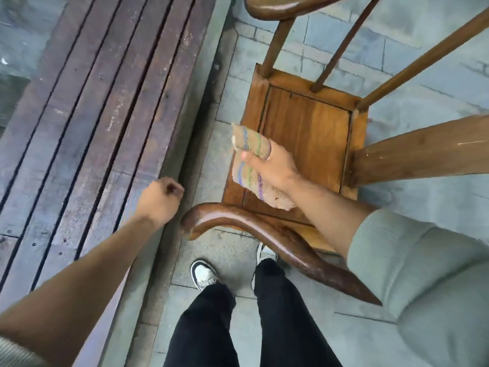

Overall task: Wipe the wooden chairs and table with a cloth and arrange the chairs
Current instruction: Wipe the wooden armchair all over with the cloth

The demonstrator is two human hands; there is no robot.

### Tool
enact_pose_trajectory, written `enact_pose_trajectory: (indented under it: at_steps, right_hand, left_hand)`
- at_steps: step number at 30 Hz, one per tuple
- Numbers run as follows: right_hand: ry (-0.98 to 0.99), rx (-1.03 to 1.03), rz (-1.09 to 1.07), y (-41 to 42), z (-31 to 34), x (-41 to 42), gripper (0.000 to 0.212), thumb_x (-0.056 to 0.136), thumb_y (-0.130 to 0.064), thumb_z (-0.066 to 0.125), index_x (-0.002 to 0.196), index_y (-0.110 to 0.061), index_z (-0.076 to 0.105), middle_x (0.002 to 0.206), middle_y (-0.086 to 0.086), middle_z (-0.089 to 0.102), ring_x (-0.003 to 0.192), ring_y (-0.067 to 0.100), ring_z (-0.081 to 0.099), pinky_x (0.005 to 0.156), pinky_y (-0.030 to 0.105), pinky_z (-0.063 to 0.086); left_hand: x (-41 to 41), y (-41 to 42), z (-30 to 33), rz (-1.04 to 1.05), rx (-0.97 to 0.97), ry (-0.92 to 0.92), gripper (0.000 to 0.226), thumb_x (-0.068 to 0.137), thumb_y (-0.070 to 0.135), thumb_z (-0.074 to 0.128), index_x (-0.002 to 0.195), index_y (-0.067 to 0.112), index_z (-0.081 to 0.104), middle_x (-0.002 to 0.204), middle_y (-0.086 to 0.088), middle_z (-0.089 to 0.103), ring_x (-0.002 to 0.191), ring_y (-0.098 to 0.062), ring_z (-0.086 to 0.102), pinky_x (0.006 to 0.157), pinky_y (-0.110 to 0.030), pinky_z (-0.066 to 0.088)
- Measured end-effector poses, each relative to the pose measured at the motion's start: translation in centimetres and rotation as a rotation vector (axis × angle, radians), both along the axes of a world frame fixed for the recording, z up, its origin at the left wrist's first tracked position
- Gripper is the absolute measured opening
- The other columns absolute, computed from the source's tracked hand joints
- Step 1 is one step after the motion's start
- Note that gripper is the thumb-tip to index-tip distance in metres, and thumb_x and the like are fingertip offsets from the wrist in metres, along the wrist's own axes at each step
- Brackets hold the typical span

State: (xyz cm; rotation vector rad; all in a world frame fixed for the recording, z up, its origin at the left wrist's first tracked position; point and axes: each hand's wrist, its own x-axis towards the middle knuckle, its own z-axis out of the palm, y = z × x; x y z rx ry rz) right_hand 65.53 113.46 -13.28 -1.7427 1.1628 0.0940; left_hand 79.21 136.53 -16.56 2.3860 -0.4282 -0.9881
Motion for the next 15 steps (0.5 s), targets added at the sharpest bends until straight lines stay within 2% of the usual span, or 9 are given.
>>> enact_pose_trajectory:
  at_steps: [2, 5, 7, 9, 12, 14, 15]
  right_hand:
    - [0.064, 0.001, -0.067, -3.7, -0.6, -4.2, 0.05, 0.084, -0.052, 0.079, 0.125, -0.027, 0.067, 0.12, -0.006, 0.073, 0.113, 0.017, 0.068, 0.101, 0.036, 0.053]
    - [0.198, -0.044, -0.205, -8.3, -2.3, -9.2, 0.057, 0.086, -0.057, 0.075, 0.127, -0.021, 0.06, 0.123, 0.0, 0.069, 0.112, 0.023, 0.066, 0.095, 0.035, 0.052]
    - [0.293, -0.063, -0.272, -11.2, -3.8, -11.6, 0.062, 0.089, -0.051, 0.071, 0.135, -0.014, 0.052, 0.131, 0.011, 0.061, 0.117, 0.031, 0.061, 0.099, 0.036, 0.049]
    - [0.363, -0.065, -0.329, -13.9, -5.5, -13.3, 0.066, 0.091, -0.045, 0.067, 0.142, -0.01, 0.044, 0.136, 0.017, 0.051, 0.121, 0.036, 0.056, 0.1, 0.035, 0.045]
    - [0.373, -0.059, -0.323, -17.0, -8.0, -14.4, 0.065, 0.091, -0.043, 0.066, 0.143, -0.012, 0.042, 0.135, 0.015, 0.044, 0.119, 0.036, 0.056, 0.097, 0.032, 0.043]
    - [0.305, -0.126, -0.274, -19.1, -9.5, -14.5, 0.059, 0.092, -0.038, 0.068, 0.142, -0.016, 0.045, 0.132, 0.012, 0.043, 0.113, 0.034, 0.058, 0.096, 0.031, 0.043]
    - [0.265, -0.168, -0.251, -20.9, -10.4, -14.5, 0.058, 0.093, -0.035, 0.068, 0.143, -0.017, 0.046, 0.135, 0.01, 0.041, 0.115, 0.033, 0.058, 0.1, 0.033, 0.043]
  left_hand:
    - [-0.7, -4.5, 0.7, -0.058, -0.053, -0.013, 0.018, 0.093, 0.007, 0.053, 0.09, 0.013, 0.07, 0.083, -0.007, 0.068, 0.087, -0.034, 0.066, 0.072, -0.032, 0.046]
    - [-2.4, -10.8, 1.3, -0.16, -0.11, -0.003, 0.018, 0.093, 0.009, 0.053, 0.086, 0.016, 0.068, 0.069, 0.002, 0.063, 0.069, -0.025, 0.059, 0.065, -0.028, 0.043]
    - [-3.4, -14.9, 1.4, -0.223, -0.116, -0.008, 0.019, 0.092, 0.011, 0.054, 0.081, 0.022, 0.065, 0.063, 0.008, 0.061, 0.058, -0.016, 0.055, 0.056, -0.024, 0.04]
    - [-4.6, -19.3, 1.0, -0.263, -0.113, 0.011, 0.021, 0.091, 0.013, 0.053, 0.078, 0.026, 0.062, 0.065, 0.004, 0.065, 0.055, -0.017, 0.058, 0.051, -0.022, 0.042]
    - [-6.2, -25.0, -0.9, -0.347, -0.073, -0.012, 0.016, 0.09, 0.013, 0.055, 0.082, 0.027, 0.06, 0.078, -0.002, 0.067, 0.077, -0.024, 0.063, 0.065, -0.027, 0.044]
    - [-7.0, -28.5, -2.9, -0.412, -0.025, -0.048, 0.011, 0.09, 0.014, 0.056, 0.098, 0.018, 0.063, 0.097, -0.01, 0.065, 0.096, -0.031, 0.061, 0.082, -0.032, 0.048]
    - [-7.3, -30.9, -4.1, -0.438, -0.002, -0.062, 0.017, 0.092, 0.017, 0.056, 0.108, 0.015, 0.061, 0.107, -0.011, 0.062, 0.103, -0.032, 0.06, 0.089, -0.037, 0.049]
